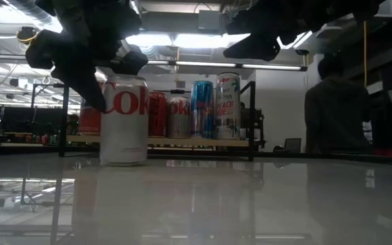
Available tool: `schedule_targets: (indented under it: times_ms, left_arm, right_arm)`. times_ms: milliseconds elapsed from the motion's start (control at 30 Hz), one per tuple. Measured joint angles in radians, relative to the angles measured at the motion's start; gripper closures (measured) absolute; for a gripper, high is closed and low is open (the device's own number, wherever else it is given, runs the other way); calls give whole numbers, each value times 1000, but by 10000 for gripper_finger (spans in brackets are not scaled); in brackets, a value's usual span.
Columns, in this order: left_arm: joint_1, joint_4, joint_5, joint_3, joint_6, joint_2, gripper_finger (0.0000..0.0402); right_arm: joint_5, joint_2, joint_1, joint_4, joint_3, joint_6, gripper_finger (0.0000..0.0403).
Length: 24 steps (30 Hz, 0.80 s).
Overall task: Place canned beverage on shelf
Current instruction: Put the red silver soda can on the shelf aligned with the other red silver soda can
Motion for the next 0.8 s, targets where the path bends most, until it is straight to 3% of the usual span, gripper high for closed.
schedule_targets:
  times_ms: [800]
  left_arm:
    - [0, -13, -16, 0, -85, 0, 82]
  right_arm:
    - [3, 0, 0, -2, 0, 1, 45]
